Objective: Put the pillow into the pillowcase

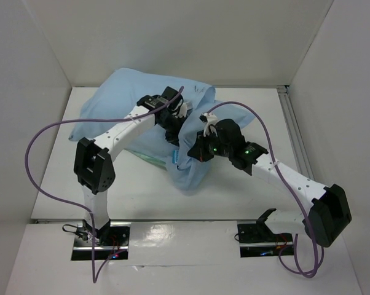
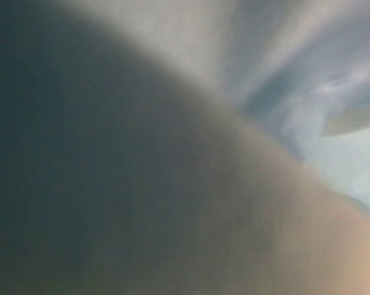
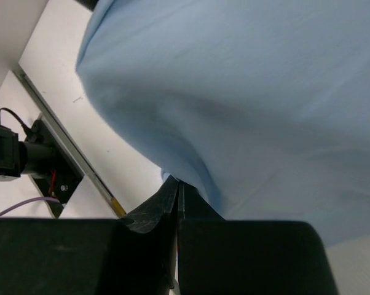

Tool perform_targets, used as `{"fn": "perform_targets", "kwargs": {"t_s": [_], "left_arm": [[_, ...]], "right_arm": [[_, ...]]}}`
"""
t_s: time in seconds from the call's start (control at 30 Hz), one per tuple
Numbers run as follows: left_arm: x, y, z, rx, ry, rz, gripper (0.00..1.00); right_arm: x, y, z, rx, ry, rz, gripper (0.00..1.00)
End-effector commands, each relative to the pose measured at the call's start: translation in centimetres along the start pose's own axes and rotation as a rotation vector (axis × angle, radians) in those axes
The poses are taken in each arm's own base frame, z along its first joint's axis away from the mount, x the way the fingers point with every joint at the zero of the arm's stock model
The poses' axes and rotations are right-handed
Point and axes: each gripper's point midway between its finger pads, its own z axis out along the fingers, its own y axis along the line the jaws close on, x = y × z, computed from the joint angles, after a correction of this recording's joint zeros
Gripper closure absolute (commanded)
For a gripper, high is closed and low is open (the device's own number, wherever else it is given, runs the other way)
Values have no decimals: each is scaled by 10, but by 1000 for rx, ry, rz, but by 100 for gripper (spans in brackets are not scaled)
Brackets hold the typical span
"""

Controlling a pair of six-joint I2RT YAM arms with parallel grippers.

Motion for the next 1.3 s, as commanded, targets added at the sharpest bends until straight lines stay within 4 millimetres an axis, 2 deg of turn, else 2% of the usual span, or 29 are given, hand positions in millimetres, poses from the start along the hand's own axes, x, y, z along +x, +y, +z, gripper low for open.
{"fn": "perform_targets", "kwargs": {"t_s": [0.0, 0.03, 0.07, 0.1, 0.13, 0.17, 0.23, 0.27, 0.3, 0.33, 0.37, 0.4, 0.43, 0.53, 0.57, 0.6, 0.67, 0.7, 0.73, 0.8, 0.83, 0.93, 0.97, 1.07, 1.1, 1.13, 1.2, 1.23, 1.27], "left_arm": [[-12, -18, -52, 38, -151, 168, 98], [-9, -13, -50, 21, -141, 169, 96], [-6, -9, -48, 13, -124, 174, 85], [-4, -6, -48, 0, -119, 190, 50], [1, 0, -46, -23, -97, 176, 35], [-1, 9, -46, -70, -108, 181, 26], [5, 14, -43, -133, -99, 214, 14], [-1, 25, -48, -212, -118, 207, 14], [2, 26, -48, -236, -114, 212, 23], [-4, 29, -47, -257, -127, 214, 58], [-6, 31, -50, -280, -137, 213, 77], [-10, 39, -49, -324, -146, 200, 91], [-12, 40, -53, -343, -159, 192, 99], [-19, 54, -58, -453, -183, 195, 98], [-24, 61, -61, -523, -202, 202, 91], [-26, 67, -61, -561, -199, 199, 73], [-28, 74, -65, -632, -216, 191, 58], [-35, 86, -78, -729, -263, 181, 46], [-38, 93, -80, -777, -274, 162, 31], [-46, 97, -91, -863, -322, 160, 20], [-45, 95, -87, -871, -322, 147, 19], [-56, 93, -94, -935, -407, 155, 19], [-59, 84, -97, -940, -441, 161, 29], [-63, 82, -107, -1040, -501, 166, 39], [-66, 79, -111, -1044, -516, 156, 54], [-65, 78, -113, -1042, -520, 148, 61], [-61, 71, -110, -980, -507, 142, 64], [-65, 60, -117, -917, -561, 130, 61], [-67, 63, -122, -894, -563, 124, 56]], "right_arm": [[23, -8, -4, 17, 80, 21, 100], [23, -8, -4, 17, 80, 21, 100], [25, -9, -2, 20, 89, 24, 100], [19, -7, -1, 14, 73, 19, 100], [19, -7, -1, 14, 73, 19, 100], [18, -7, 0, 14, 73, 19, 100], [18, -7, 0, 14, 73, 19, 100], [14, -5, 0, 11, 65, 16, 100], [14, -5, 0, 11, 65, 16, 100], [14, -5, 0, 11, 65, 16, 100], [14, -5, 0, 11, 65, 16, 100], [14, -5, 0, 11, 65, 16, 100], [14, -5, 0, 11, 65, 16, 100], [12, -8, -1, 18, 61, 21, 100], [7, -5, -3, 9, 39, 22, 100], [9, -5, -5, 9, 39, 22, 100], [2, -3, -9, -3, 16, 30, 100], [1, 0, -11, -15, 9, 26, 100], [1, 1, -11, -15, 9, 26, 100], [0, 4, -15, -25, 9, 34, 100], [-5, 10, -19, -45, -11, 36, 100], [-3, 12, -21, -57, -9, 35, 100], [-4, 13, -23, -61, -17, 32, 100], [-12, 19, -29, -74, -49, 38, 100], [-12, 19, -29, -74, -49, 38, 100], [-15, 20, -30, -77, -57, 35, 100], [-19, 22, -31, -81, -65, 32, 100], [-19, 22, -31, -81, -65, 31, 100], [-19, 23, -29, -89, -60, 32, 100]]}}
